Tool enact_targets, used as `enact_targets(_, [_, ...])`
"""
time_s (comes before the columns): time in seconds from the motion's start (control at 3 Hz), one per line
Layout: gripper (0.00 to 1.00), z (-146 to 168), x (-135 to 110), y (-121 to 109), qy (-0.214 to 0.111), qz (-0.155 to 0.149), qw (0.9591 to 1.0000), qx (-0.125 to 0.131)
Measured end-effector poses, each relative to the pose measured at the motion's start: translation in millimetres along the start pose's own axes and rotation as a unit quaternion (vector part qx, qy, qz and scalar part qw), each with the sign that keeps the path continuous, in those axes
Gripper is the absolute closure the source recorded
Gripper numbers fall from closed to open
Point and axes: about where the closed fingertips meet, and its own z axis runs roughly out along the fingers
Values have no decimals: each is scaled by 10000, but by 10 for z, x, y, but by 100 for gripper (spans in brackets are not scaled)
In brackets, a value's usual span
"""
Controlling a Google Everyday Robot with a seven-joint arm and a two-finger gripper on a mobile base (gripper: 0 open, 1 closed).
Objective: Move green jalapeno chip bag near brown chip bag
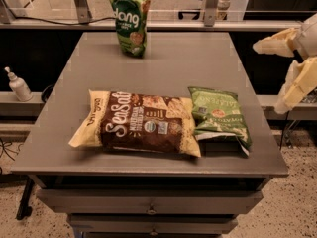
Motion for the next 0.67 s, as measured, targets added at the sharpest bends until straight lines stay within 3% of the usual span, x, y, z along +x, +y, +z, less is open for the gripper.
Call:
enact_targets(0.33, [0, -391, 363, -289, -106, 36, 9989, 446])
enact_targets(0.67, [0, -508, 308, -431, -157, -44, 9973, 719])
